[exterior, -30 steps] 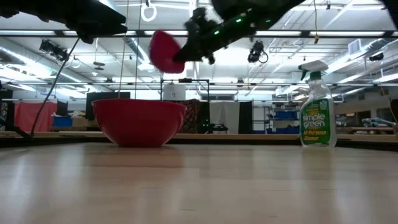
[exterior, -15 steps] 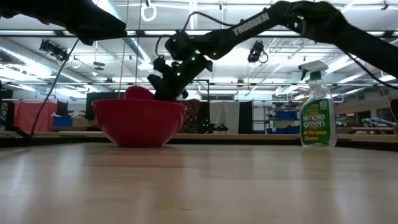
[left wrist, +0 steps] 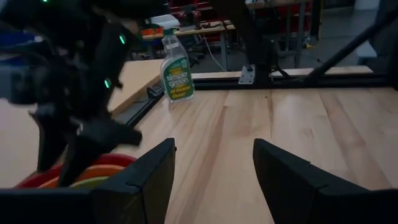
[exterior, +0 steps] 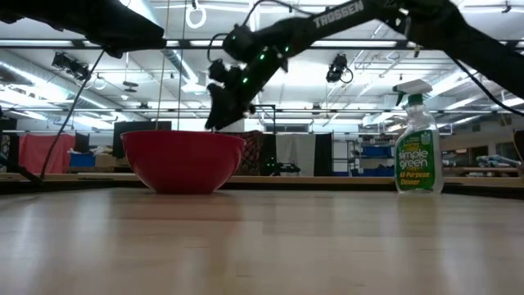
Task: Nest bowls inside each other
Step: Return to Home Position
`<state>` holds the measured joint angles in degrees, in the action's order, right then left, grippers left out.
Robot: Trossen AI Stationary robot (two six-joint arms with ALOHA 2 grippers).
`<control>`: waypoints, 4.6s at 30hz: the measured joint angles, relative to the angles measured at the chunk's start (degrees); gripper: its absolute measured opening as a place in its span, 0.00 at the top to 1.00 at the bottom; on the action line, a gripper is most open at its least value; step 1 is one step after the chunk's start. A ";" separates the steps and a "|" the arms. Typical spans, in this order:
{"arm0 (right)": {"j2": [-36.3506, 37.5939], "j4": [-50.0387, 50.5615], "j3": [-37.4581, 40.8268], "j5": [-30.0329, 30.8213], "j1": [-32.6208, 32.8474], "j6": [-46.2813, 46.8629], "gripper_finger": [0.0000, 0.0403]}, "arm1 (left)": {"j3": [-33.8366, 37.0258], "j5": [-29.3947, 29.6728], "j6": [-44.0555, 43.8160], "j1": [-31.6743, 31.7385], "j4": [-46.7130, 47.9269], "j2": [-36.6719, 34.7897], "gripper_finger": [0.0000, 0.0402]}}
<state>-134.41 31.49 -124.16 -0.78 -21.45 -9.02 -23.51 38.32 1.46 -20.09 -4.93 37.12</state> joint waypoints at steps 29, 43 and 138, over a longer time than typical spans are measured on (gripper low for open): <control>58.56 -65.81 91.94 8.09 13.05 8.84 0.47 | 19.16 1.53 3.88 -3.15 -13.81 -20.58 0.55; 87.90 -74.13 118.84 14.98 14.69 18.01 0.48 | 22.98 -5.56 3.06 -5.90 -11.74 -27.74 0.55; 127.95 -34.80 117.50 -1.46 8.87 24.37 0.48 | 22.97 -9.07 -2.21 -5.75 -15.14 -27.76 0.55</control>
<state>-6.46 -3.31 -6.66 -2.24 -12.58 15.36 -0.54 29.26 -0.75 -25.85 -20.08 9.37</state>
